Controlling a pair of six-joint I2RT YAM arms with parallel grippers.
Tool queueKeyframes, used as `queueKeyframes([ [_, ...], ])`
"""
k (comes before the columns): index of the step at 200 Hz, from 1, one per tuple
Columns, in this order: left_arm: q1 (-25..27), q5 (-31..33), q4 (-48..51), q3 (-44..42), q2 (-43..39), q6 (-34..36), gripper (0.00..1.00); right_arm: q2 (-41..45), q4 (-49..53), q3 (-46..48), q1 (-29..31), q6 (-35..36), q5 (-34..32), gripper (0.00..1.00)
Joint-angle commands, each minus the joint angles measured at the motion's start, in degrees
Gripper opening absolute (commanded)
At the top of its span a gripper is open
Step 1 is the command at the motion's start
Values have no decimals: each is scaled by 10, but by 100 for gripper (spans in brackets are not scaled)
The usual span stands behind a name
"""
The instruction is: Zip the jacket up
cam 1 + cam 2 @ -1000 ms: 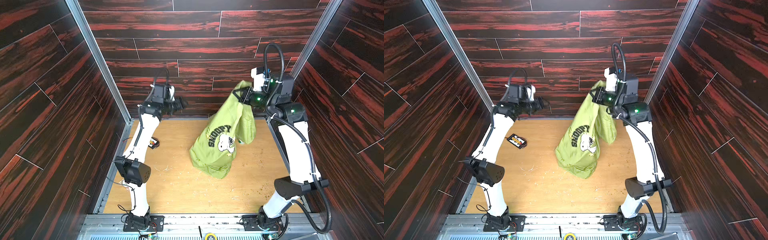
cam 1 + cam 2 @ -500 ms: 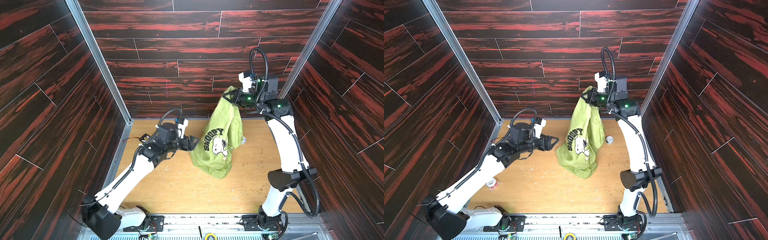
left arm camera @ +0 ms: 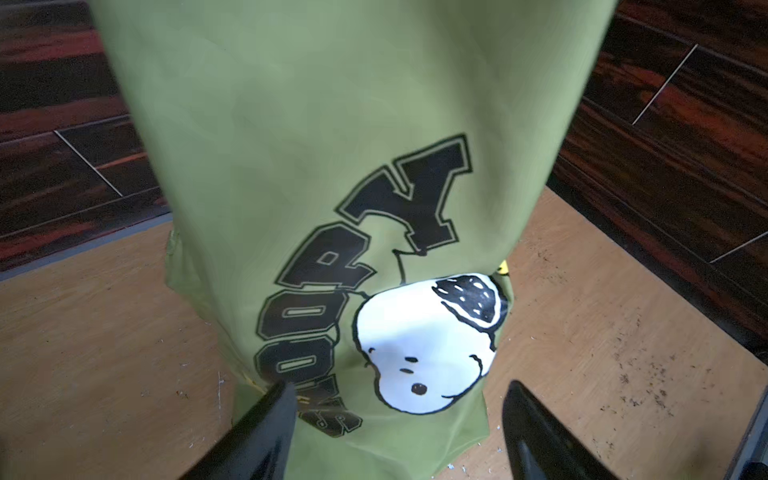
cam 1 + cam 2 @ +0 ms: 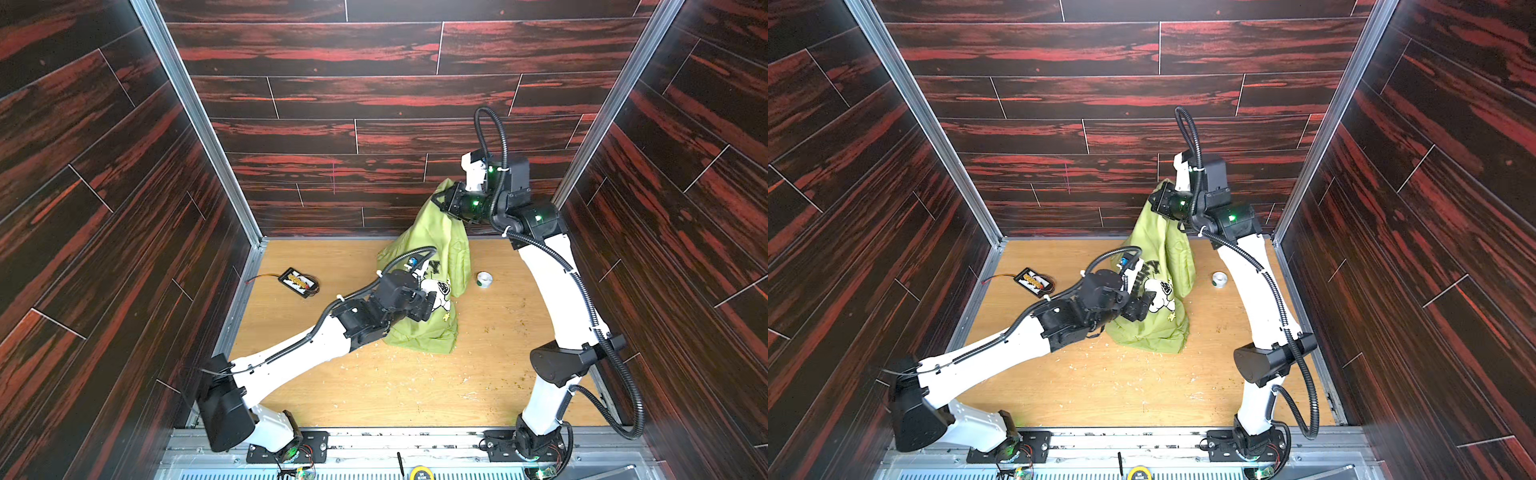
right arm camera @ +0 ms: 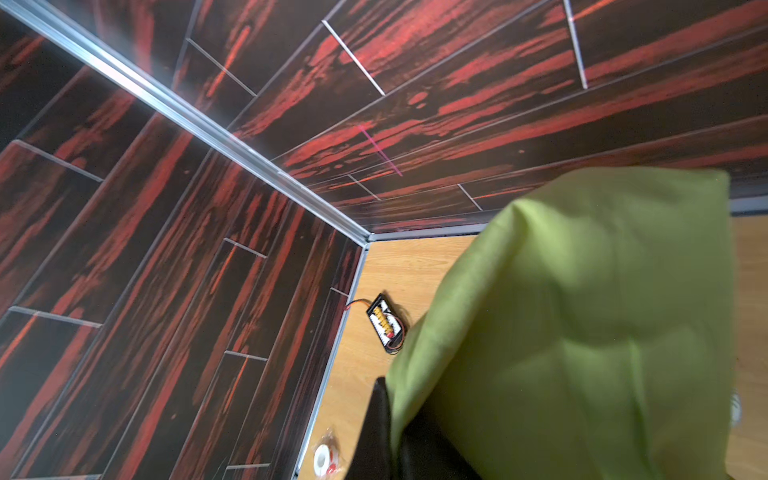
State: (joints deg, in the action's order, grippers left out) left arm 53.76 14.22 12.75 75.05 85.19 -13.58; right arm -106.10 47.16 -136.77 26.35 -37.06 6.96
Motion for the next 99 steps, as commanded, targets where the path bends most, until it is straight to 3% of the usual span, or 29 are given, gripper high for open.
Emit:
queueKeyframes([
  [1,8,20,-30,46,29,-14,81,23,-21,15,6,-25,-37,0],
  [36,28,22,-55,76,78,-27,81,38,-27,33,7,-39,-57,0],
  [75,36,124,-22,113,146,-64,79,58,-36,50,7,-45,-66,0],
  [89,36,129,-29,116,164,-65,72,62,-37,49,7,-44,-65,0],
  [99,36,127,-33,120,172,-63,54,66,-37,46,7,-41,-65,0],
])
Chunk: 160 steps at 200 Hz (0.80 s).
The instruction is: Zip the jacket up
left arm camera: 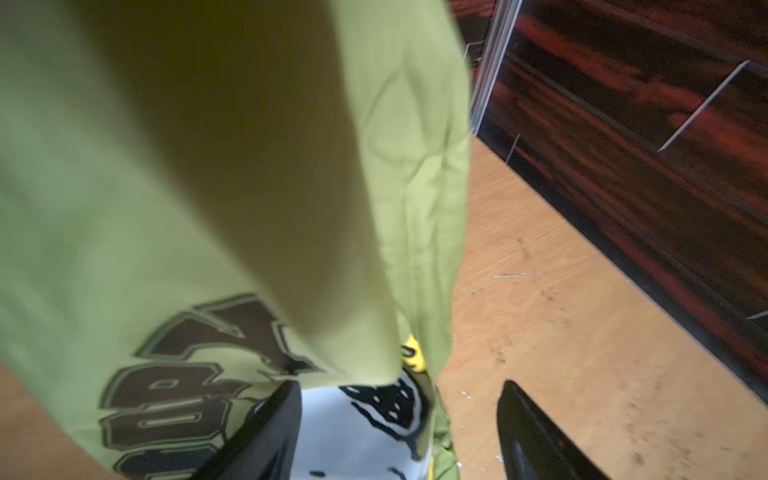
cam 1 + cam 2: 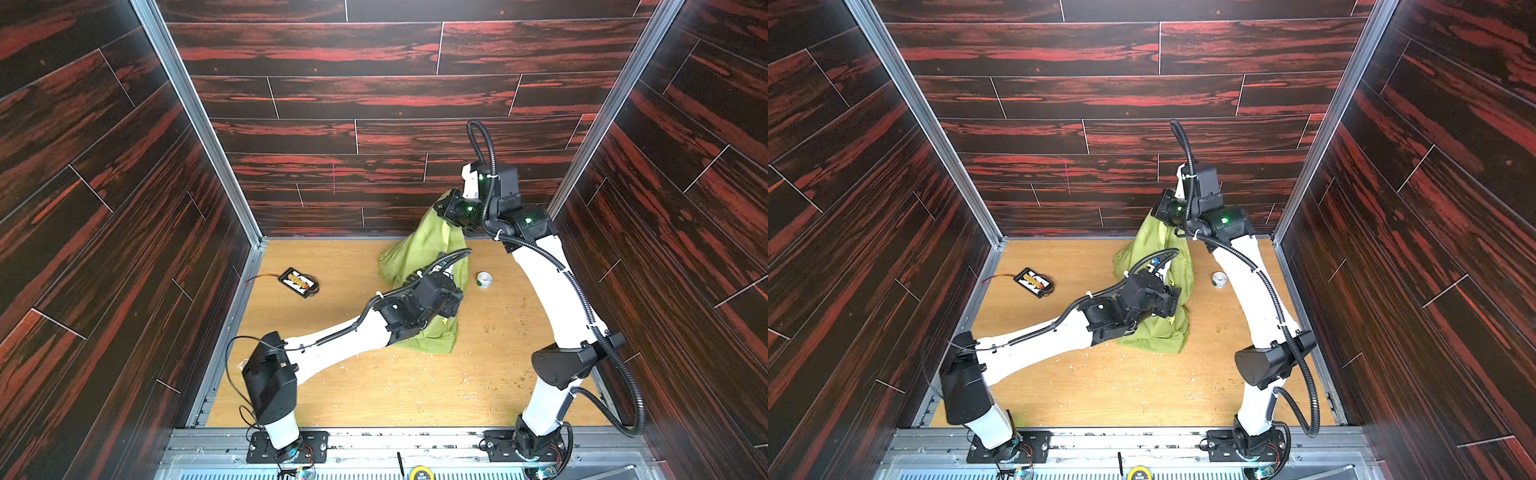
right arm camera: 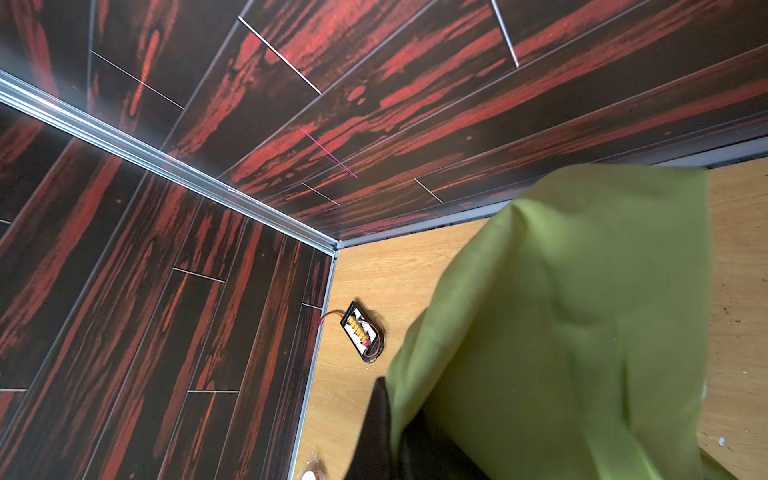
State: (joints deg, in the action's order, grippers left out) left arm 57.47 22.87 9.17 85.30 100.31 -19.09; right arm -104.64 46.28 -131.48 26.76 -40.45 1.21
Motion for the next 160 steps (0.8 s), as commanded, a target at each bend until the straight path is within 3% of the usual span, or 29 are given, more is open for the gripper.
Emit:
queueKeyframes([
  [1,-2,41,3,19,22,-8,52,52,-28,-7,2,-6,-7,0],
  [19,-5,55,13,30,25,-4,19,59,-15,-24,-2,9,-15,0],
  [34,-12,94,32,32,12,-7,0,67,-1,-42,-10,26,-22,0],
  [102,-106,84,61,22,-116,58,0,121,18,-59,-65,118,31,0],
  [125,-129,30,87,50,-118,66,0,137,2,-59,-66,143,75,0],
  [148,-129,-102,37,-9,-147,86,43,143,2,-55,-65,144,92,0],
  [160,-115,-131,3,-61,-175,80,60,141,12,-54,-65,140,95,0],
])
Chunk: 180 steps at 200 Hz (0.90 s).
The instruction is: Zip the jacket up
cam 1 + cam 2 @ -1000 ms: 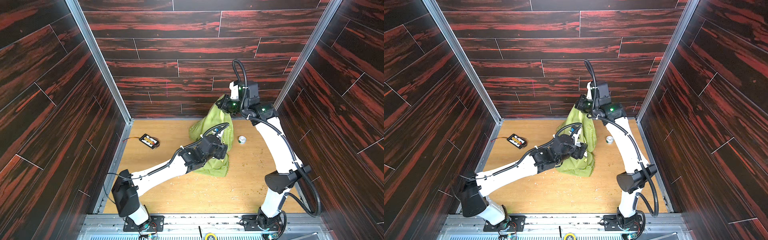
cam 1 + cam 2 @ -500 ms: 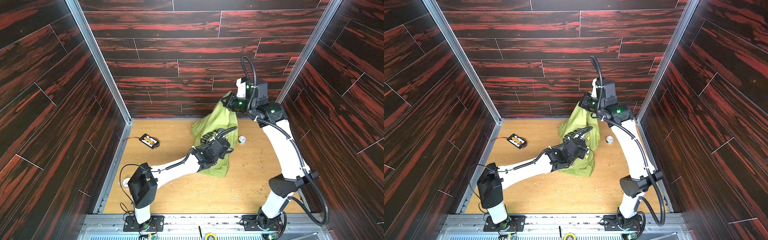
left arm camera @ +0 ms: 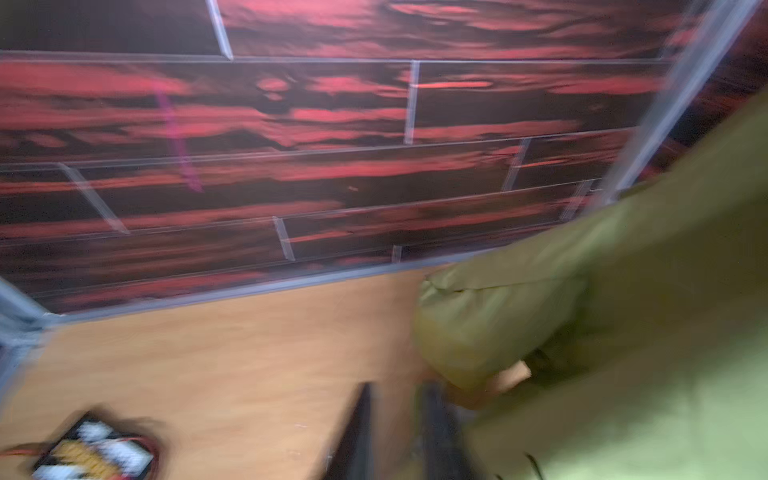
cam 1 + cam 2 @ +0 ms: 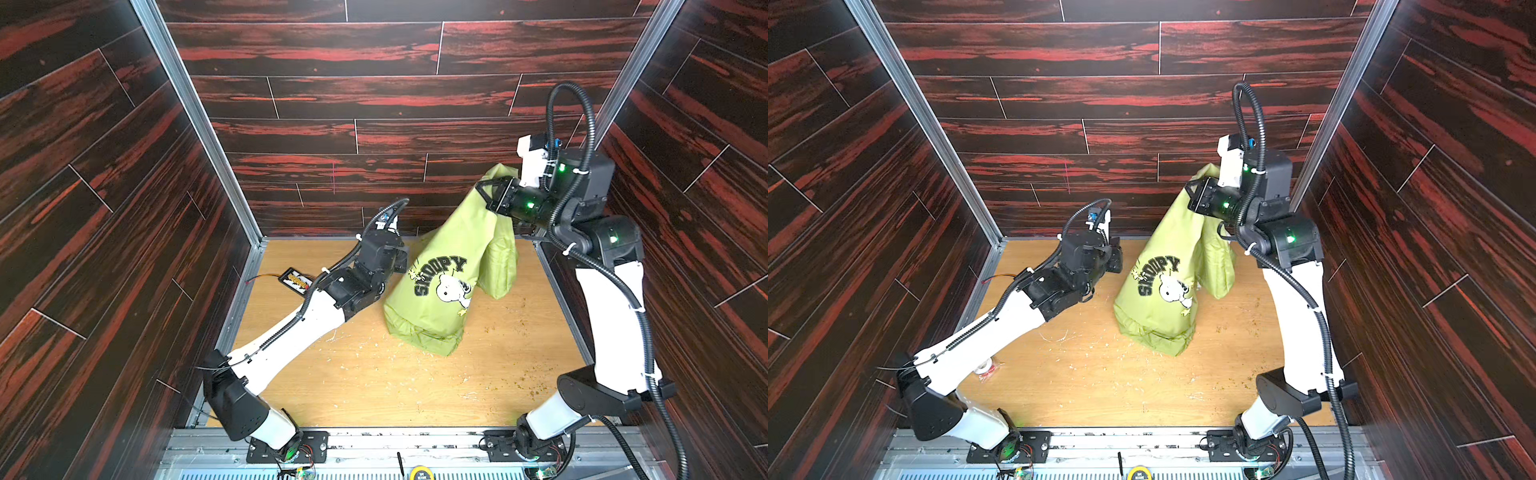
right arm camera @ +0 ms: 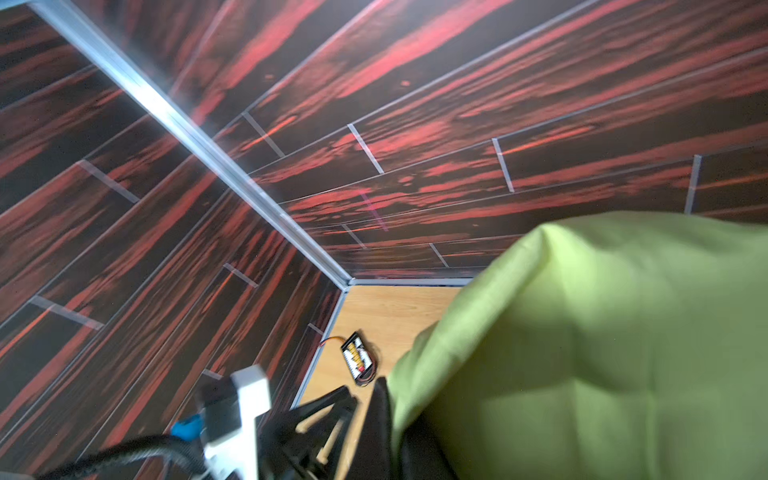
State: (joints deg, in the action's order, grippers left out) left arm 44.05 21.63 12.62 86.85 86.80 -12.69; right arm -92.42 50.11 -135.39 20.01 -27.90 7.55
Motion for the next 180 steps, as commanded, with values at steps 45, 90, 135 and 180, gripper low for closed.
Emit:
queueKeyframes([
  [45,130,6,-169,-261,-113,-12,73,29,-44,39,6,-33,45,0],
  [90,193,113,-239,-314,-117,-9,76,22,-59,74,73,-70,-7,0],
  [135,203,155,-270,-317,-113,-10,77,4,-62,76,131,-92,-54,0],
  [180,203,222,-285,-287,-79,-8,77,-3,-73,78,160,-108,-74,0],
])
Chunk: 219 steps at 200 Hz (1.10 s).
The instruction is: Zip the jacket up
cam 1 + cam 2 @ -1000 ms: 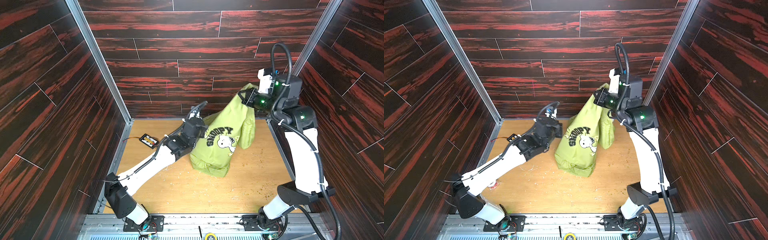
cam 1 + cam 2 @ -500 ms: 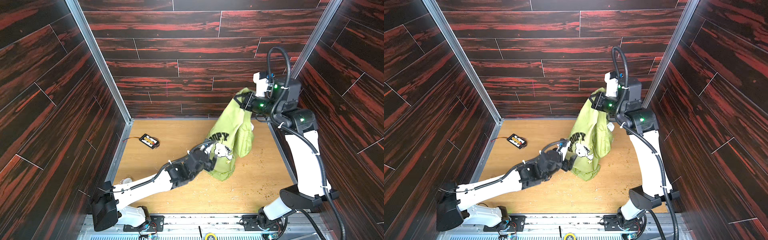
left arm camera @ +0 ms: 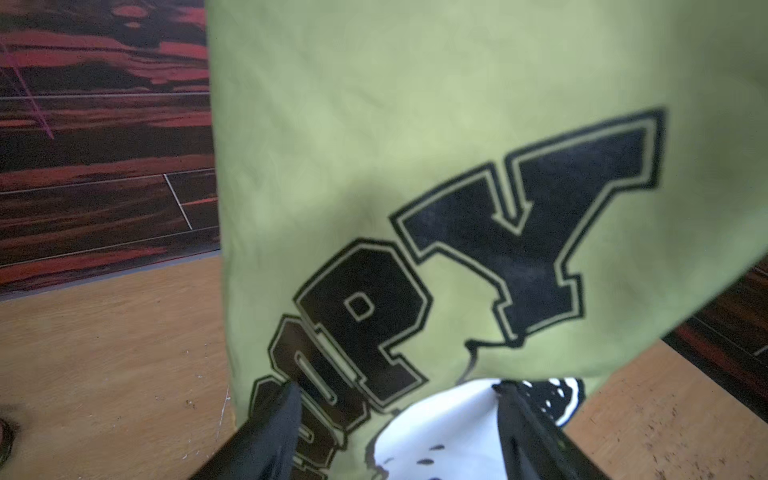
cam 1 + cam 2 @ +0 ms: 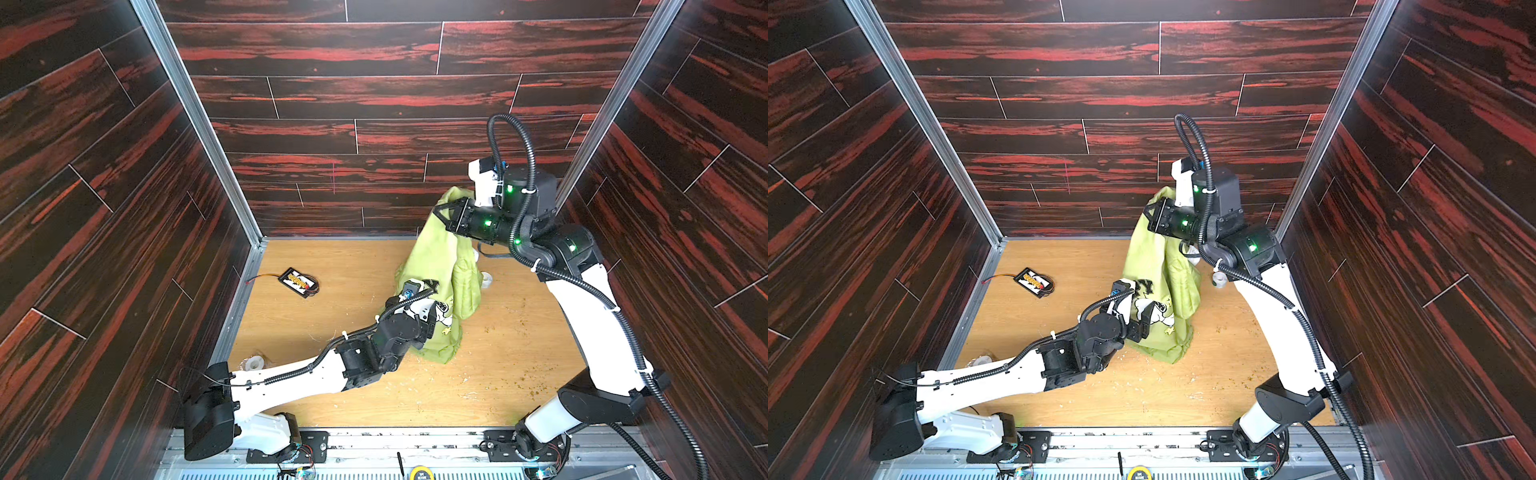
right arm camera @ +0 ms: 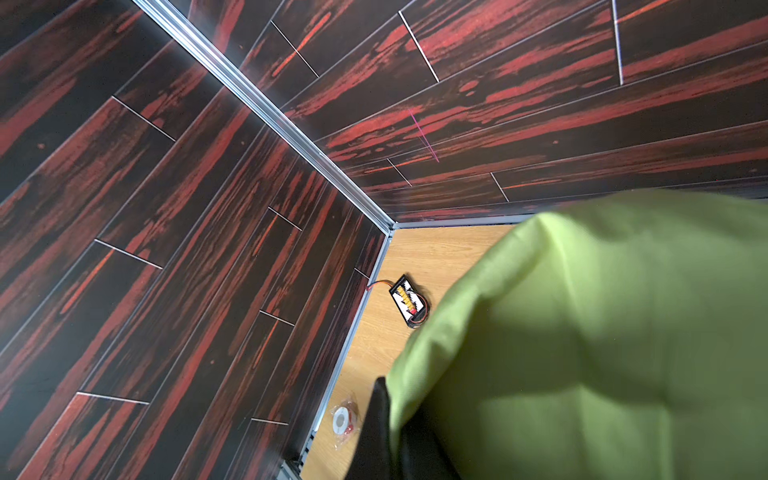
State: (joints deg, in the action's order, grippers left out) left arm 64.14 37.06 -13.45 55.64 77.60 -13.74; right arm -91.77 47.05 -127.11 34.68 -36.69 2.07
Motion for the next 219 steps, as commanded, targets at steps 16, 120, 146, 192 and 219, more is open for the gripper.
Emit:
queueKeyframes([
  [16,2,110,-22,35,25,-4,70,-7,-39,-5,16,-22,-26,0],
  [120,-79,-45,56,11,-26,-33,0,22,-22,65,17,93,-89,0],
  [146,-86,-70,69,-1,-46,-31,0,28,-47,94,16,130,-91,0],
  [192,-100,-96,104,12,-70,-23,0,14,-73,97,16,168,-86,0],
  [219,-108,-101,125,24,-83,-17,0,-1,-78,85,14,176,-91,0],
])
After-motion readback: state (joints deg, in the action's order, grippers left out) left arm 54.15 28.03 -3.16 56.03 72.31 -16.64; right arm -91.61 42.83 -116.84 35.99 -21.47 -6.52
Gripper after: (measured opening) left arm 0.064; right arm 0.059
